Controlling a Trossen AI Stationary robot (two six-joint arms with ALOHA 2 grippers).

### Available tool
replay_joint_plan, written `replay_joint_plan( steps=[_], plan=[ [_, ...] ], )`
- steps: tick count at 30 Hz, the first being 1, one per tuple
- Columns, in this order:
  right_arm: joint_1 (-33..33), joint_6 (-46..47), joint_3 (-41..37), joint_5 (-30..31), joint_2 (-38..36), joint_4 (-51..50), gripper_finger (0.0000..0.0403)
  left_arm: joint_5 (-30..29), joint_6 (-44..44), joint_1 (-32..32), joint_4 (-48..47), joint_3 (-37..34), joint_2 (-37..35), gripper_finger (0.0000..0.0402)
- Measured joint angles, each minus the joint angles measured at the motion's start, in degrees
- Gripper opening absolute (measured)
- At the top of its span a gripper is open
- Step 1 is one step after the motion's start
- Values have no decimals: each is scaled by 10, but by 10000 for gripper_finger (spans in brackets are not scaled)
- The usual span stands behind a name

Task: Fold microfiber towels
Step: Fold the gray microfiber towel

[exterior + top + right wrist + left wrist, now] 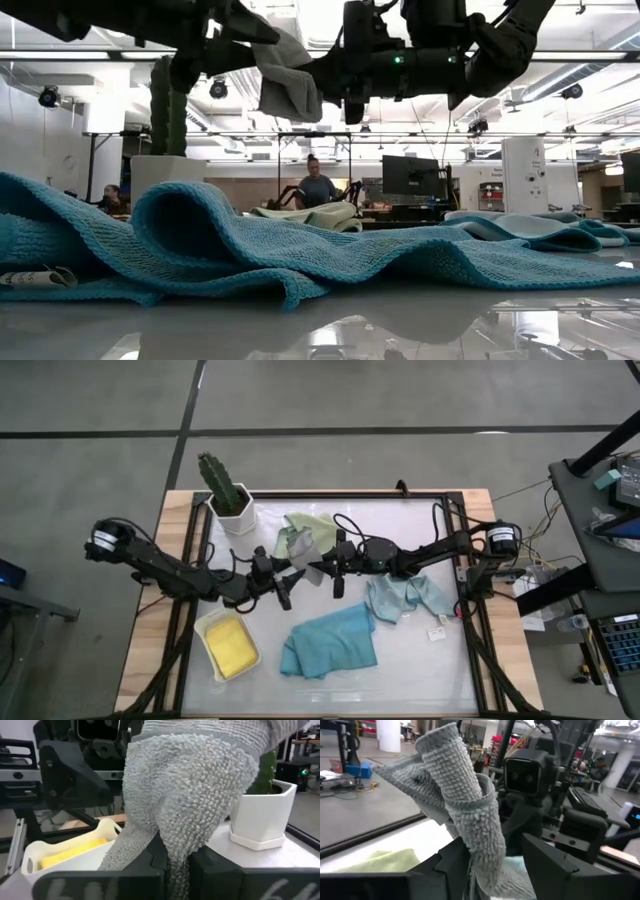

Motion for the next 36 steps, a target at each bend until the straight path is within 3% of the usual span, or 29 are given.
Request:
replay_joint_plan(
  steps=[8, 13, 21, 24, 29, 33, 36],
  plan=[
    [0, 0, 0, 1, 0, -2, 18, 0, -3, 8, 5, 0, 17, 15],
    [-1, 32, 0, -22, -3, -5, 55, 0, -5, 8, 5, 0, 11, 5],
    [-6, 87, 0, -135, -33, -32, 178, 2, -34, -24, 0, 0, -31, 2],
    [-9, 89, 0, -168, -65, -87, 209, 1, -90, -54, -25, 1, -60, 1],
    [-9, 42, 0, -168, -121, -206, 239, 32, -208, -134, -116, 1, -127, 1],
    [-9, 25, 0, -164, -137, -232, 249, 47, -382, -221, -233, 1, -174, 1],
    [-9, 22, 0, -164, -135, -234, 251, 18, -557, -282, -319, 1, -192, 0]
  ],
)
